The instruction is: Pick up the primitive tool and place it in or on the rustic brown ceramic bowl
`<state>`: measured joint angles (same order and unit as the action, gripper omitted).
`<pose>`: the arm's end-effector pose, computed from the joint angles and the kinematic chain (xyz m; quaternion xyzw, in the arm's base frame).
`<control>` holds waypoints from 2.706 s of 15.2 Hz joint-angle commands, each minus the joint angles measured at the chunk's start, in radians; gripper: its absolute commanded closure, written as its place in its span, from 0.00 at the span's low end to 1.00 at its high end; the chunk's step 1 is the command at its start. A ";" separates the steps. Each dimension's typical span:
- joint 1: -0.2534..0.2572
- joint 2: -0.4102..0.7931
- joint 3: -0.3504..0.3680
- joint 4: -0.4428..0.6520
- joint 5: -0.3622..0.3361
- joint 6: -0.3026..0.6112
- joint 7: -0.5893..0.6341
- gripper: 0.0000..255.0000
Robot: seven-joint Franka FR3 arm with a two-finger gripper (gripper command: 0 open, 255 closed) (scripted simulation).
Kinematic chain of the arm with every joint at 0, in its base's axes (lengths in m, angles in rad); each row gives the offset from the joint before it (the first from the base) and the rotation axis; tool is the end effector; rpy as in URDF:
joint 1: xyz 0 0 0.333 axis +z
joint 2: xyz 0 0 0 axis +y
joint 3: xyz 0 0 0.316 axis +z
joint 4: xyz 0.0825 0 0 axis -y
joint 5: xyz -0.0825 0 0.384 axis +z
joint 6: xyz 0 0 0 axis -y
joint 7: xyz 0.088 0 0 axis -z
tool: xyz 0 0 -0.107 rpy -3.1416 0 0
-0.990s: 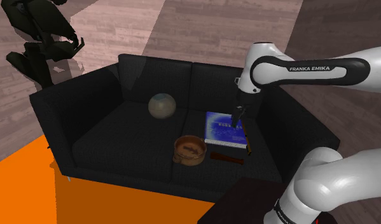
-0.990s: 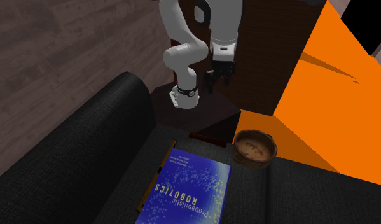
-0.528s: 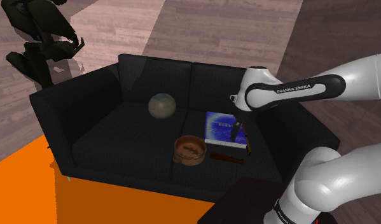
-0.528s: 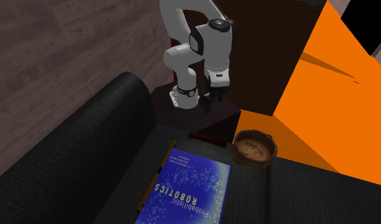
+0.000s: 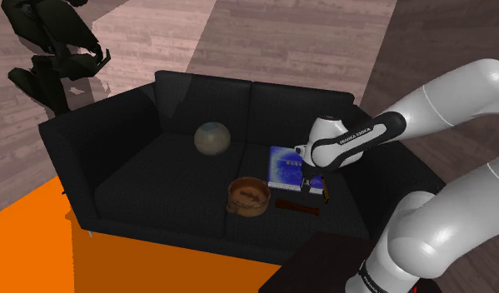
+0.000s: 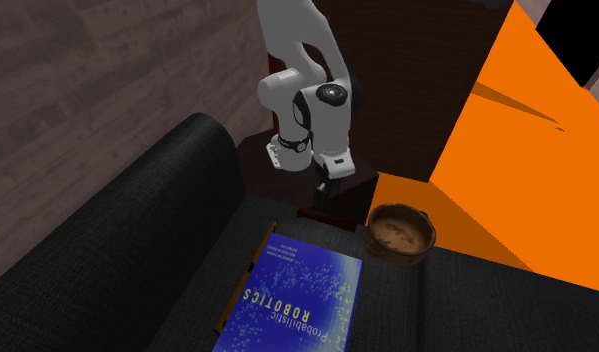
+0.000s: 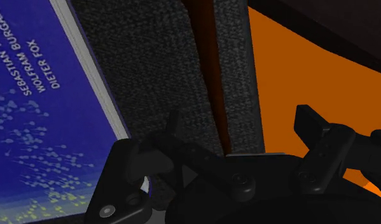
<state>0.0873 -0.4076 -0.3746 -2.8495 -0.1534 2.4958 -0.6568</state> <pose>0.3433 -0.0857 0.3044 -0.9664 -0.2553 -0.0279 0.0148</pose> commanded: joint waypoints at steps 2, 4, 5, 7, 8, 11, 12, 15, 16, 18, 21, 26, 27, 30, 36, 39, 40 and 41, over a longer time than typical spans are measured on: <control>0.056 0.148 -0.070 -0.003 0.044 0.158 -0.135 0.00; 0.083 0.204 -0.094 -0.001 0.082 0.212 -0.184 0.00; 0.093 0.224 -0.099 -0.002 0.099 0.232 -0.196 0.00; 0.116 0.266 -0.111 -0.002 0.140 0.271 -0.224 0.00; 0.128 0.288 -0.117 -0.001 0.165 0.290 -0.242 0.00; 0.163 0.345 -0.129 0.002 0.251 0.338 -0.302 0.00; 0.162 0.345 -0.128 0.002 0.251 0.338 -0.302 0.00; 0.162 0.345 -0.128 0.002 0.251 0.338 -0.302 0.00; 0.162 0.345 -0.128 0.002 0.251 0.338 -0.302 0.00; 0.162 0.345 -0.128 0.002 0.251 0.338 -0.302 0.00; 0.162 0.345 -0.128 0.002 0.251 0.338 -0.302 1.00; 0.162 0.345 -0.128 0.002 0.251 0.338 -0.302 1.00; 0.162 0.345 -0.128 0.002 0.251 0.338 -0.302 1.00; 0.140 0.301 -0.122 0.000 0.182 0.301 -0.252 1.00; 0.081 0.181 -0.088 0.006 0.065 0.183 -0.165 1.00; 0.061 0.127 -0.072 0.013 0.035 0.124 -0.141 1.00; 0.056 0.110 -0.067 0.016 0.027 0.104 -0.134 1.00; 0.051 0.093 -0.062 0.019 0.021 0.084 -0.128 1.00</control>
<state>0.1439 -0.2965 -0.4420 -2.8345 -0.1244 2.6029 -0.7918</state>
